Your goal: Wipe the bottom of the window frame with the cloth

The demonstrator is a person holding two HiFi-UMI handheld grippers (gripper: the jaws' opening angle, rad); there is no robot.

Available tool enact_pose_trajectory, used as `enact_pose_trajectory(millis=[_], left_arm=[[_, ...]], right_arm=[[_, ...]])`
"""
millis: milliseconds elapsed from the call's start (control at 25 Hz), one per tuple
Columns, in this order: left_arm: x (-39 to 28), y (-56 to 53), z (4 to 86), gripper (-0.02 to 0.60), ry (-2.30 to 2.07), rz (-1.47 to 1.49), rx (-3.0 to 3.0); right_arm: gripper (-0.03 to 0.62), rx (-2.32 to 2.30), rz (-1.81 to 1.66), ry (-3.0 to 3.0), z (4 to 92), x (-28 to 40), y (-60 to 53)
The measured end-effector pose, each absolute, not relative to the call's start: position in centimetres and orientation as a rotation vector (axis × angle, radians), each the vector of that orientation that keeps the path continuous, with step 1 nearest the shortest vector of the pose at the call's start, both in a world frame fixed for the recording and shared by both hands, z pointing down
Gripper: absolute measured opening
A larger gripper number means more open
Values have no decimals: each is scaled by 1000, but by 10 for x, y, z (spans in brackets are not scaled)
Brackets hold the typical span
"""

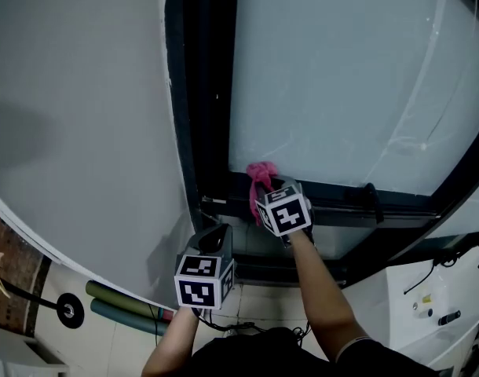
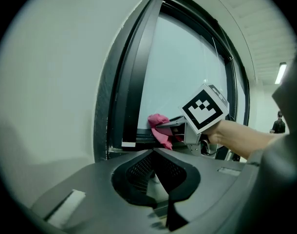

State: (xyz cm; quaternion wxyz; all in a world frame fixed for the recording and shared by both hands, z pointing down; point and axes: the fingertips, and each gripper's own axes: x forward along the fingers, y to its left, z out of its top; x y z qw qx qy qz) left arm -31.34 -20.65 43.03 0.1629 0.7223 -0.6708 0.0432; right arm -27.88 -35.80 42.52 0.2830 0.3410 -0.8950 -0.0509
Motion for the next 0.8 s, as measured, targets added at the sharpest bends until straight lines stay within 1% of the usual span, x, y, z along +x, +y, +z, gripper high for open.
enact_pose_trajectory(millis=[200, 400, 680, 800], left_arm=[[-324, -190, 430, 6, -1960, 120, 2019], [-333, -176, 430, 6, -1990, 122, 1988], [-328, -168, 425, 6, -2007, 118, 1996], [-323, -169, 422, 6, -2004, 114, 2007]], right_arm=[[67, 819, -156, -2419, 427, -315, -345], [67, 772, -150, -2439, 427, -334, -340], [67, 674, -84, -2536, 425, -335, -328], [67, 663, -52, -2640, 415, -326, -316]])
